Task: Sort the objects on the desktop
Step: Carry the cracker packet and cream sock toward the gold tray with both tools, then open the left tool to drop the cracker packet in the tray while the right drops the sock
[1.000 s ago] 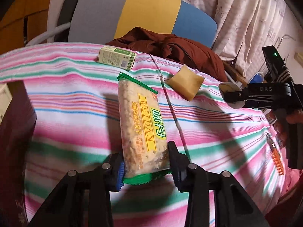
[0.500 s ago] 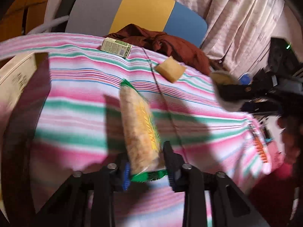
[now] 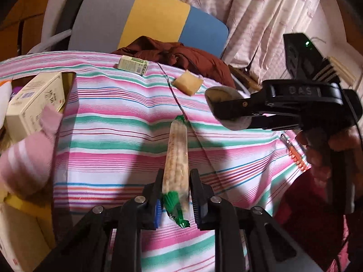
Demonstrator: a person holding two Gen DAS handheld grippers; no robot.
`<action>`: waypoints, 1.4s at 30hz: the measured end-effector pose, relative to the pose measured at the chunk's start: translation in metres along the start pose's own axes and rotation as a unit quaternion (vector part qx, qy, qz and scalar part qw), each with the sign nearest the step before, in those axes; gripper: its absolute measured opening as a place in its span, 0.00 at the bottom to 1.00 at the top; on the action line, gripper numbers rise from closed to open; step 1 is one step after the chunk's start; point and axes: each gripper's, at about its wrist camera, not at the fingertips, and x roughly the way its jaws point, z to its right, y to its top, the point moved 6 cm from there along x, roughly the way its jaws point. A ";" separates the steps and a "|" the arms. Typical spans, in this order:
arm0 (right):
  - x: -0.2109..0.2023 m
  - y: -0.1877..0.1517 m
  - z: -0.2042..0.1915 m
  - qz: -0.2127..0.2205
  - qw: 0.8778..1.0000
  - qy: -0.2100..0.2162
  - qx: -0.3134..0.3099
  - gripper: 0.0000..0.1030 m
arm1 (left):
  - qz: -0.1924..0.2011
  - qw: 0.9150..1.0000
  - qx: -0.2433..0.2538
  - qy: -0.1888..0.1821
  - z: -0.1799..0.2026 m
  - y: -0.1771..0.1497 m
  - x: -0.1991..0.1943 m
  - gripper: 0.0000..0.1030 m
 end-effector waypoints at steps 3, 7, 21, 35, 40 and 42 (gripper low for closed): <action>-0.003 -0.002 0.006 0.001 1.000 -0.004 0.005 0.64 | -0.011 1.000 -0.004 0.000 0.001 0.000 0.010 0.18; -0.010 -0.002 0.010 0.009 1.000 -0.004 0.016 0.64 | -0.011 1.000 0.007 -0.005 0.007 0.000 0.011 0.16; -0.012 -0.024 -0.072 0.009 0.996 0.086 -0.021 0.64 | 0.098 0.989 -0.114 -0.008 -0.065 0.007 -0.126 0.16; 0.022 -0.063 -0.219 -0.050 0.974 0.155 -0.157 0.64 | 0.145 0.963 -0.200 0.111 -0.188 -0.027 -0.218 0.16; 0.033 -0.062 -0.244 -0.058 0.972 0.161 -0.163 0.64 | 0.110 0.965 -0.211 0.111 -0.199 -0.044 -0.209 0.16; 0.034 -0.062 -0.255 -0.061 0.970 0.165 -0.167 0.64 | 0.106 0.964 -0.214 0.114 -0.201 -0.047 -0.209 0.28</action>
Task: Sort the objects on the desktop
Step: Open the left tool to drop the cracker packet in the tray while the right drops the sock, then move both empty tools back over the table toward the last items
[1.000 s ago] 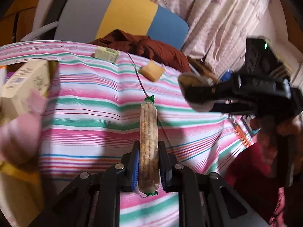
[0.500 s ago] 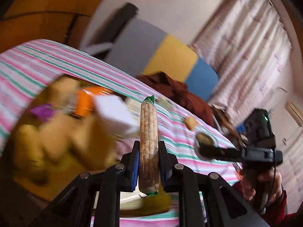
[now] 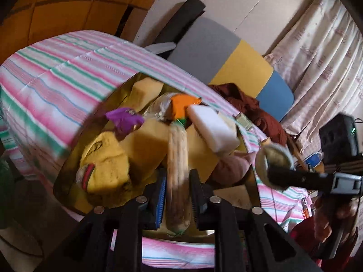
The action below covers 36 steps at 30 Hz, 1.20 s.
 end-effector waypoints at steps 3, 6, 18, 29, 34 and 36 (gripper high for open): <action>0.009 0.005 -0.016 -0.006 1.000 0.007 -0.012 0.66 | 0.034 0.999 -0.010 -0.002 -0.006 0.005 -0.015 0.50; 0.020 0.007 -0.032 -0.014 0.999 0.013 -0.026 0.66 | 0.077 0.996 -0.031 -0.007 -0.013 0.016 -0.036 0.50; 0.033 0.022 -0.051 -0.002 0.999 0.021 -0.026 0.75 | 0.102 0.990 -0.089 0.030 -0.045 0.024 -0.052 0.50; 0.017 0.016 -0.030 0.015 1.000 0.001 -0.020 0.69 | 0.083 0.993 -0.067 0.043 -0.031 0.015 -0.043 0.50; -0.001 0.015 -0.007 0.030 1.000 -0.007 -0.004 0.69 | 0.076 0.994 -0.060 0.050 -0.021 0.018 -0.039 0.50; -0.008 0.014 0.006 0.032 0.999 -0.016 0.004 0.69 | 0.073 0.995 -0.052 0.051 -0.013 0.020 -0.036 0.51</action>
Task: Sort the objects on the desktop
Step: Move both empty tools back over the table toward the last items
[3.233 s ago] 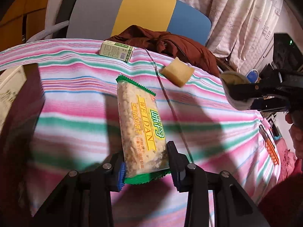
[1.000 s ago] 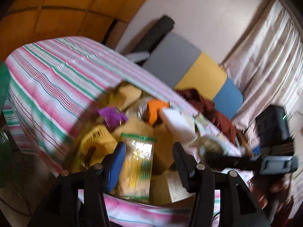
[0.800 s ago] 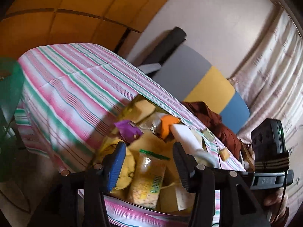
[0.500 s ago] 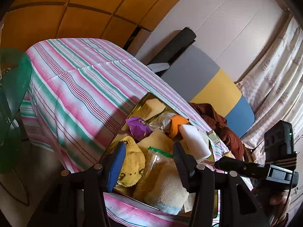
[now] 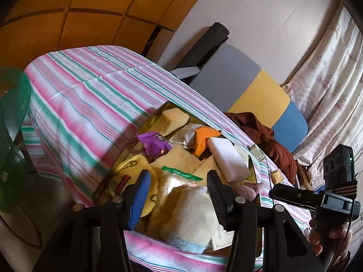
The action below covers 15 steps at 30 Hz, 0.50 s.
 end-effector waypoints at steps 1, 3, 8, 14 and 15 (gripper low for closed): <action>-0.003 0.000 0.007 0.002 1.000 -0.006 0.004 0.69 | -0.002 1.000 0.005 0.000 0.005 0.001 0.001 0.51; -0.010 0.000 0.026 0.006 1.000 -0.023 0.014 0.69 | -0.008 1.000 0.017 -0.002 0.017 0.002 0.005 0.52; -0.023 0.000 0.083 0.002 0.996 -0.078 0.045 0.69 | -0.024 0.998 0.063 -0.020 0.063 0.001 0.019 0.52; -0.048 0.008 0.167 0.014 0.984 -0.151 0.095 0.70 | -0.052 0.992 0.106 -0.045 0.115 -0.008 0.039 0.52; -0.053 0.011 0.182 0.018 0.980 -0.164 0.110 0.72 | -0.055 0.991 0.113 -0.047 0.123 -0.008 0.042 0.52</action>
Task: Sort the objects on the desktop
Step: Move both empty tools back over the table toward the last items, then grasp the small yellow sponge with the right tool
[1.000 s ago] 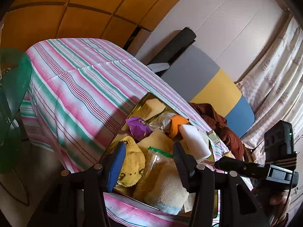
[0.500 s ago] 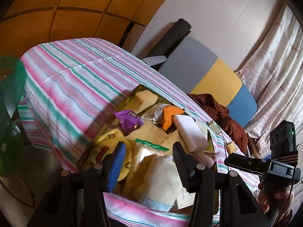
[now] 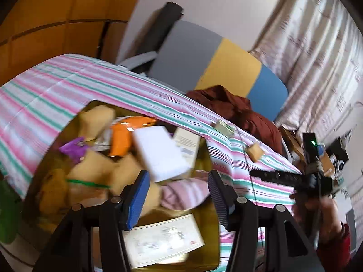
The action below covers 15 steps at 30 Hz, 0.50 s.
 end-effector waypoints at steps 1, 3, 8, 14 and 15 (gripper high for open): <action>0.000 0.009 0.018 0.006 1.000 -0.012 0.023 0.75 | -0.004 1.000 0.011 -0.003 0.009 0.001 0.005 0.52; 0.000 0.026 0.052 0.020 0.997 -0.031 0.075 0.83 | -0.011 1.000 0.022 -0.005 0.018 0.003 0.010 0.52; 0.010 0.067 0.119 0.049 0.981 -0.085 0.168 0.89 | -0.032 0.999 0.032 -0.015 0.034 0.008 0.027 0.52; 0.045 0.105 0.144 0.042 0.976 -0.108 0.186 0.89 | -0.042 0.998 0.040 -0.021 0.044 0.015 0.038 0.52; 0.049 0.108 0.145 0.042 0.976 -0.114 0.181 0.89 | -0.043 0.998 0.040 -0.022 0.045 0.016 0.040 0.52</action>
